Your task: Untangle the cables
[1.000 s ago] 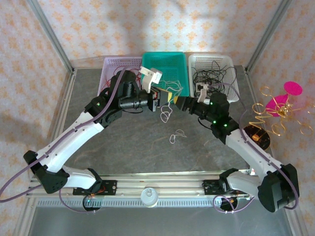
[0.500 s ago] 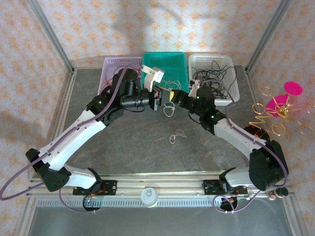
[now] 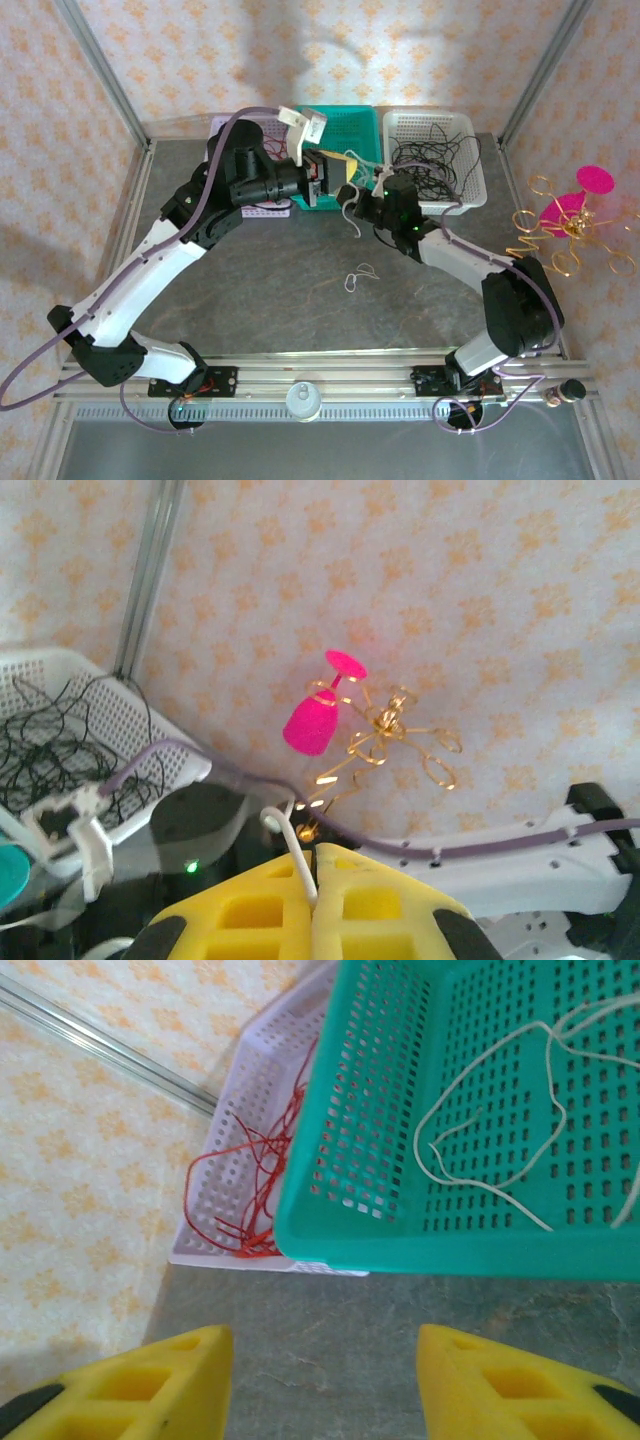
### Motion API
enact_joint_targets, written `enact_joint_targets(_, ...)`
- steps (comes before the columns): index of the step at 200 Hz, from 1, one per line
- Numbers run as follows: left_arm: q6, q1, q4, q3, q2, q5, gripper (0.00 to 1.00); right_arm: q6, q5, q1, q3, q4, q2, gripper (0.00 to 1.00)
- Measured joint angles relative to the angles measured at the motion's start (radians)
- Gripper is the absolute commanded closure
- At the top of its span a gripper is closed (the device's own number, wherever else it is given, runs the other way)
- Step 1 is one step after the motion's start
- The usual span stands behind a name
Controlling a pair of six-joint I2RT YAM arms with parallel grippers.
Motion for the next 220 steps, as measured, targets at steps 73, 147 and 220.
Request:
enact_joint_targets(73, 0.0, 0.026, 0.011, 0.013, 0.001, -0.036, 1.0, 0.0, 0.025, 0.0, -0.035, -0.005, 0.0, 0.63)
enact_joint_targets(147, -0.027, 0.16, 0.059, 0.029, 0.098, -0.125, 1.0, -0.03, 0.106, -0.037, -0.209, -0.148, -0.19, 0.57)
enact_joint_targets(220, -0.02, 0.26, 0.135, 0.135, 0.332, -0.13, 1.0, -0.08, 0.195, -0.064, -0.262, -0.303, -0.389, 0.52)
